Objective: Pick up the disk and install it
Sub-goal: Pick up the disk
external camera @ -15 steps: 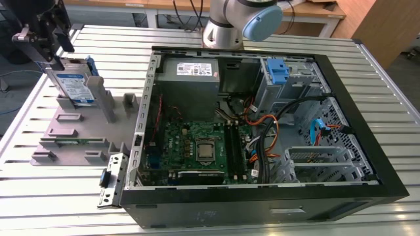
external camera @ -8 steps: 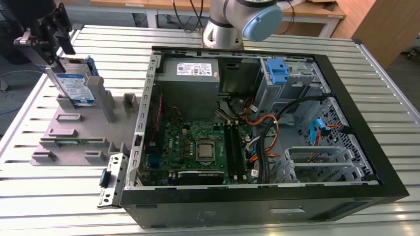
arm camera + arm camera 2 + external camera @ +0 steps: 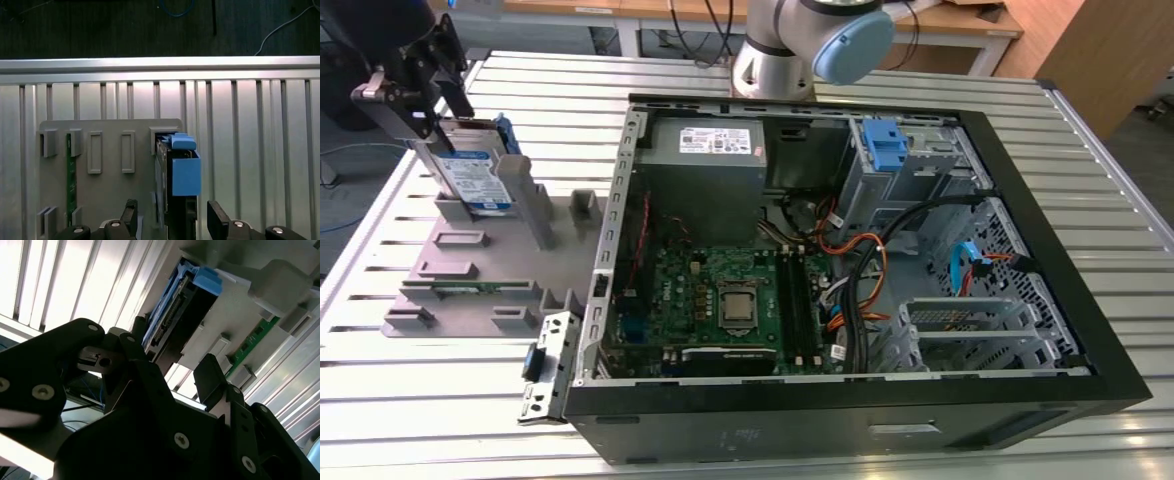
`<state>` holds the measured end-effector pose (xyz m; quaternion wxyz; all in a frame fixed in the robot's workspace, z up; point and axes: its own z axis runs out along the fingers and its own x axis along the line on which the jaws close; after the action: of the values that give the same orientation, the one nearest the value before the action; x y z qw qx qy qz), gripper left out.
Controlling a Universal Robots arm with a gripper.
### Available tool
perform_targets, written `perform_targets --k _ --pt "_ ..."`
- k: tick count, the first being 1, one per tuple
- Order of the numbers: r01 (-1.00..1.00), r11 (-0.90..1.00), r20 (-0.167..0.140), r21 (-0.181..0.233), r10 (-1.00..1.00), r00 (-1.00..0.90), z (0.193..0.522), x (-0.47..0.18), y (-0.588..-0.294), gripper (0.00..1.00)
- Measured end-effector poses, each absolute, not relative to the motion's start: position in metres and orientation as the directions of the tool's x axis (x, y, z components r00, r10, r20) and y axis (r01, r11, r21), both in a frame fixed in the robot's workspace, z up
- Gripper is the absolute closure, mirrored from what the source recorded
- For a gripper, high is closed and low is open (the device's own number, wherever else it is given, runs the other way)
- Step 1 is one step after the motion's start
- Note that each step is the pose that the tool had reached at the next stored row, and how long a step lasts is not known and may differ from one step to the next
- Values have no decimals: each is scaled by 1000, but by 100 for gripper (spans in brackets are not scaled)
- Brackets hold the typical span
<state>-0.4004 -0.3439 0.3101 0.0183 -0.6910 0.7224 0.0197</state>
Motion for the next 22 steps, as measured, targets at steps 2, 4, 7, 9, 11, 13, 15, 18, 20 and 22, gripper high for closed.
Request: perform_targets --k 2,4,7,9,11,13,15,18,20,22 --pt "-999 44 -53 3 -998 -44 310 -400 -344 35" --pt "-999 44 -54 3 -998 -44 310 -400 -344 35" --pt "-999 44 -54 3 -998 -44 310 -400 -344 35" --pt "-999 44 -54 4 -998 -44 310 -400 -344 35" --pt "-999 44 -53 12 -998 -45 310 -400 -344 35" --pt "-999 44 -53 13 -998 -45 310 -400 -344 35" --pt "-999 44 -53 13 -998 -45 310 -400 -344 35" --pt "-999 44 -53 13 -998 -45 310 -400 -343 35" --pt "-999 44 -53 13 -998 -45 310 -400 -341 35" --pt "-999 44 -53 13 -998 -45 310 -400 -340 35"
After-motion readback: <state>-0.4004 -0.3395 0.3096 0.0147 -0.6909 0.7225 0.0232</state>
